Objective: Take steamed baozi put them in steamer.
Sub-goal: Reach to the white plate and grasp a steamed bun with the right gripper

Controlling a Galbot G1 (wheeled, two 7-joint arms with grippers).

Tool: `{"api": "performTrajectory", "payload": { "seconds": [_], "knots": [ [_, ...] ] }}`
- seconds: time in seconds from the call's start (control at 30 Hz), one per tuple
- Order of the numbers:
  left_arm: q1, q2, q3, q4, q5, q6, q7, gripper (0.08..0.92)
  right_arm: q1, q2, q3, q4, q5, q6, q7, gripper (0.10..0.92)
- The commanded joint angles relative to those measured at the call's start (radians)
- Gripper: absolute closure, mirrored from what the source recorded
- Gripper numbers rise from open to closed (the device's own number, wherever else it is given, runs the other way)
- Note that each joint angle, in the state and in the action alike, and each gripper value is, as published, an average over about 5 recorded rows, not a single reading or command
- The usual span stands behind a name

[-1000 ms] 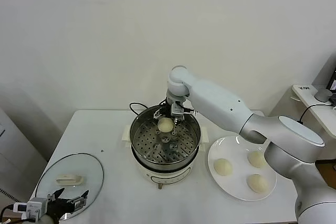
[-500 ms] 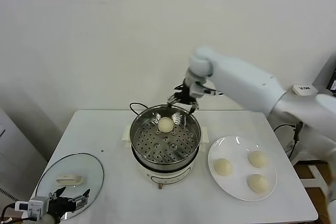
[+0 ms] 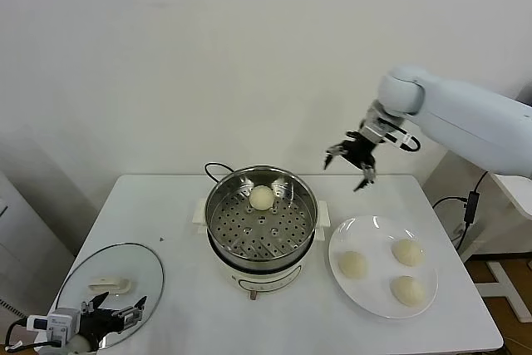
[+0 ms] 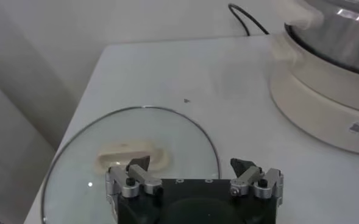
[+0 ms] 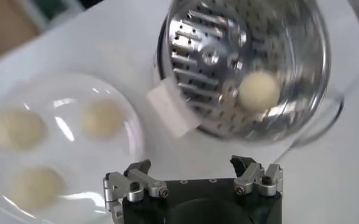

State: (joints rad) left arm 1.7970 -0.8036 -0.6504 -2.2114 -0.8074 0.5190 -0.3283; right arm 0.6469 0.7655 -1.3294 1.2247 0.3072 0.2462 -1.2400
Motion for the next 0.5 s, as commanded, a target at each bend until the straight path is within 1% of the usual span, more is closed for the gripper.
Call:
{"api": "performTrajectory", "payload": {
  "seconds": [0.03, 0.23, 0.5],
  "knots": [
    [0.001, -0.001, 0.000, -0.004, 0.000, 0.002, -0.001, 0.177, -0.056, -0.130, -0.093, 0.063, 0.138, -0.294, 0.041, 0.203],
    [0.000, -0.003, 0.001, -0.010, 0.000, 0.006, -0.005, 0.177, -0.172, -0.132, -0.043, 0.074, 0.141, -0.320, 0.096, 0.203],
    [0.002, -0.005, 0.001, -0.011, 0.000, 0.007, -0.007, 0.177, -0.311, -0.112, 0.014, 0.052, 0.088, -0.330, 0.140, 0.203]
  ]
}}
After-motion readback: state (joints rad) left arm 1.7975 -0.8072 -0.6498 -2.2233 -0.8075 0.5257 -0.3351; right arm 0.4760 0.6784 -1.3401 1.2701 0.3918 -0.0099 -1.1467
